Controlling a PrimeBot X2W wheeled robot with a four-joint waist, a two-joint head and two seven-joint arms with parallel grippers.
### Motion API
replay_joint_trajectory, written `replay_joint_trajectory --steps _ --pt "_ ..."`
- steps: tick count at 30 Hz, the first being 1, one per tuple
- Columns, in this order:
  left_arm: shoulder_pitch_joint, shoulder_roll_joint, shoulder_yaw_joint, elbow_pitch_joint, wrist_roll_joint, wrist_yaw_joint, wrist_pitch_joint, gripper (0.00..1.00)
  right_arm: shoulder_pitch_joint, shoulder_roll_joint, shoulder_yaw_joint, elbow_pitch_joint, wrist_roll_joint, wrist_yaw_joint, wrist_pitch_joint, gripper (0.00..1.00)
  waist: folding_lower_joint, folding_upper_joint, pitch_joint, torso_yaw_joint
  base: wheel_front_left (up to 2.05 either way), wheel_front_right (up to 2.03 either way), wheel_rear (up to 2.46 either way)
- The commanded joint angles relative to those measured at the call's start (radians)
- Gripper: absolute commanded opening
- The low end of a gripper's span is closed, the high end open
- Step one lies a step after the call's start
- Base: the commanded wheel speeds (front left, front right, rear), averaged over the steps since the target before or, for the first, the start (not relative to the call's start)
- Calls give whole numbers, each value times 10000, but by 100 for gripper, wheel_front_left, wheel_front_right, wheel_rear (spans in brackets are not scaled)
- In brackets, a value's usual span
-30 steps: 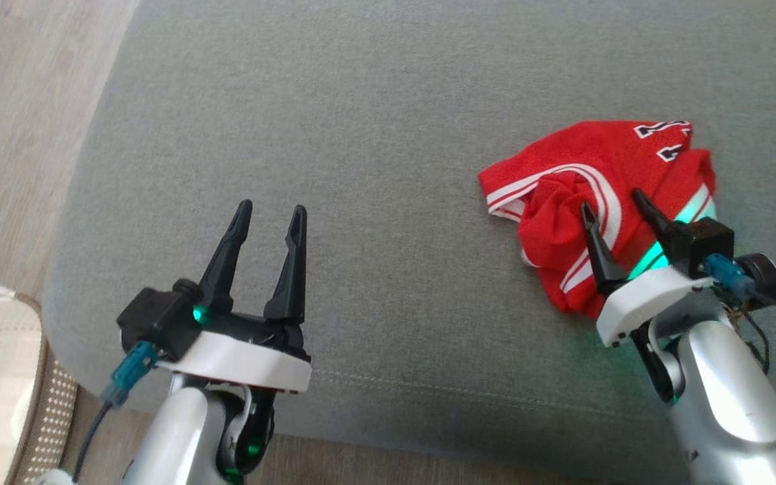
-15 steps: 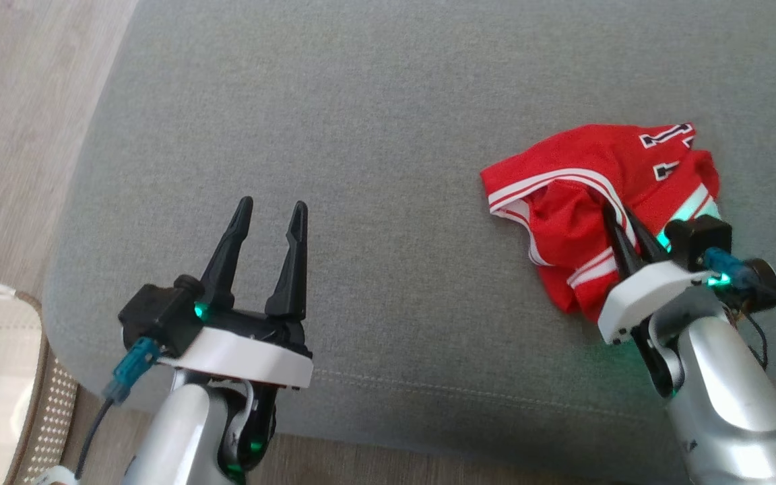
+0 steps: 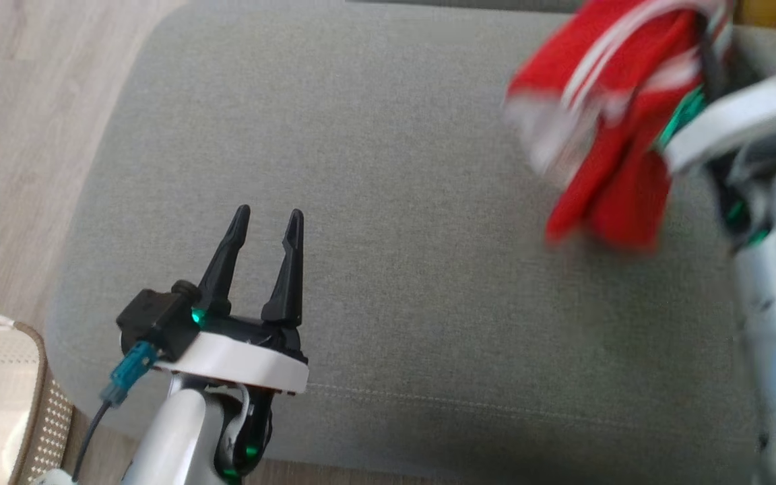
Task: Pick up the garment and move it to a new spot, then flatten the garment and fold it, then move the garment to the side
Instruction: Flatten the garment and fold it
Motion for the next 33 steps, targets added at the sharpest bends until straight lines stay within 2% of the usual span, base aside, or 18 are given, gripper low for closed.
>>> replay_joint_trajectory --steps 1,5,8,11,15,16,19,20,24,28,33 --pt "-168 22 352 -321 -113 -31 -51 100 -723 -55 63 -437 -49 -2 52 0 0 0 -119 103 0 0 0" --pt "-10 22 332 -357 -207 -39 -51 100 -1601 148 -21 -383 -352 -2 261 0 0 0 -279 360 0 0 0" --pt "105 22 275 -370 -267 -33 -51 100 -1680 486 464 -10 -855 -2 731 0 0 0 -309 636 0 0 0" --pt "117 22 157 -416 -354 -18 -51 100 -1393 887 1251 713 -1161 -2 1249 0 0 0 -189 992 0 0 0" --pt "77 22 -77 -371 -417 -27 -51 100 -1116 1210 2177 2161 -895 -2 1435 0 0 0 37 1496 0 0 0" --pt "61 22 -151 -341 -430 -35 -51 100 -1100 1229 2448 2516 -683 -2 1373 100 0 0 73 1639 0 0 0" --pt "21 22 -359 -270 -506 -17 -51 100 -1119 1239 3494 3232 870 -2 1160 100 0 0 87 2074 0 0 0" --pt "21 22 -359 -270 -506 -17 -51 100 -1119 1239 3494 3232 870 -2 1160 100 0 0 87 2074 0 0 0" --pt "87 22 -323 -236 -499 27 -51 100 -1430 1242 4753 3723 1988 -2 749 100 0 0 12 2207 0 0 0" --pt "176 22 -134 -250 -442 70 -51 100 -1729 1243 5263 4240 2377 -2 360 100 0 0 -161 1981 0 0 0" --pt "176 22 10 -317 -358 1 -51 100 -2089 1244 5164 5074 2056 -2 -467 100 0 0 -379 1352 0 0 0"
